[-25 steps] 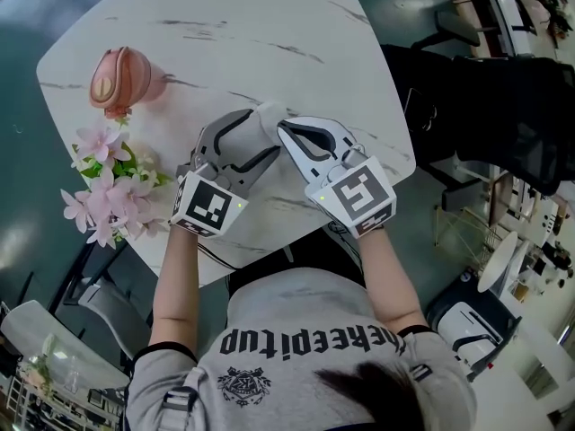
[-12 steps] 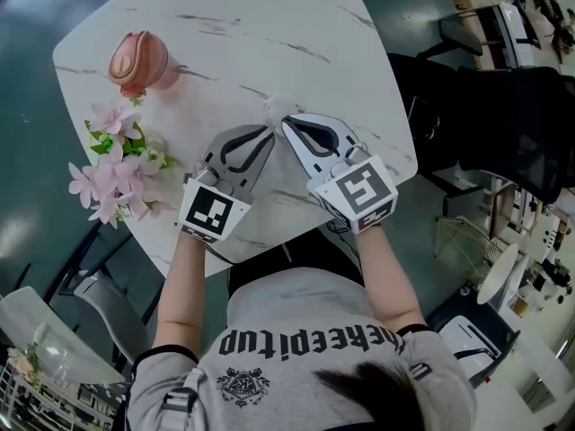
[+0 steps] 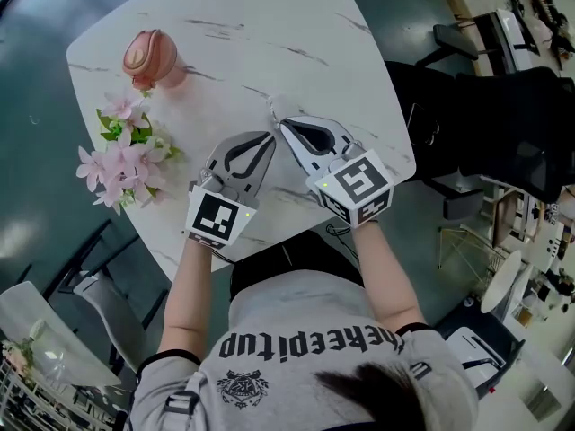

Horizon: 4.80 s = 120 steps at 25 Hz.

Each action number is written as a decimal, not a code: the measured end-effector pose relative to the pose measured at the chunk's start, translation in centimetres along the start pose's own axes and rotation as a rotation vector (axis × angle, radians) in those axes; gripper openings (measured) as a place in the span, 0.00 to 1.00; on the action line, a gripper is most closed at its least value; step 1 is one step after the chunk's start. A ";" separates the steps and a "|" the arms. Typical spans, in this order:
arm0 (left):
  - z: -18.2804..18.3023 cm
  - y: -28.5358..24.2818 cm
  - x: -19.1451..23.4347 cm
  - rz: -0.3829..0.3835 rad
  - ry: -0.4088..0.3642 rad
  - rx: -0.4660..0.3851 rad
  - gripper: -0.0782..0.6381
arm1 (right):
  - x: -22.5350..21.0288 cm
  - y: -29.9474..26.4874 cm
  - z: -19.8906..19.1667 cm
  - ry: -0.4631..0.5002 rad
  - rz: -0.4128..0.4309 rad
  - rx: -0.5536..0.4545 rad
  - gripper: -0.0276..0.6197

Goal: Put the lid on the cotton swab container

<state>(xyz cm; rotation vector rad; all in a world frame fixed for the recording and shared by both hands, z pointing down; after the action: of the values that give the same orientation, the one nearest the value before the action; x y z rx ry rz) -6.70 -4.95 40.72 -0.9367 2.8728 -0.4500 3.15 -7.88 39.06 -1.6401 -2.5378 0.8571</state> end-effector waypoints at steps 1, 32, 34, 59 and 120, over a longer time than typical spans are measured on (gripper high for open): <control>0.0 0.1 0.0 0.007 0.004 -0.001 0.16 | 0.0 -0.1 0.0 -0.004 0.003 0.003 0.06; -1.1 -1.0 2.2 0.007 0.013 0.035 0.16 | -0.7 -1.7 -0.6 -0.181 0.007 0.042 0.06; -1.1 -1.0 2.2 0.006 0.014 0.034 0.16 | -0.6 -1.6 -0.6 -0.153 0.010 0.038 0.06; 2.7 1.0 -0.8 0.052 -0.036 -0.038 0.15 | 2.5 2.1 1.5 0.013 0.026 -0.077 0.06; 12.1 10.2 -11.1 0.287 -0.086 -0.244 0.13 | 11.3 13.3 4.6 0.246 0.200 -0.345 0.06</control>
<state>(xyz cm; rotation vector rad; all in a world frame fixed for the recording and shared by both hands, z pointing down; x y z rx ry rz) -1.40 6.38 26.02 -0.5379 2.9605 -0.0338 7.93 3.71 26.10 -1.9738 -2.4808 0.2030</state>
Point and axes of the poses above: the fingertips, and each gripper's own axes: y backward along the fingers, x to its left, z out of its top, the point moved 6 cm from there along y, backward along the fingers, and after that the axes turned 14 degrees about z, right-handed, at the moved point
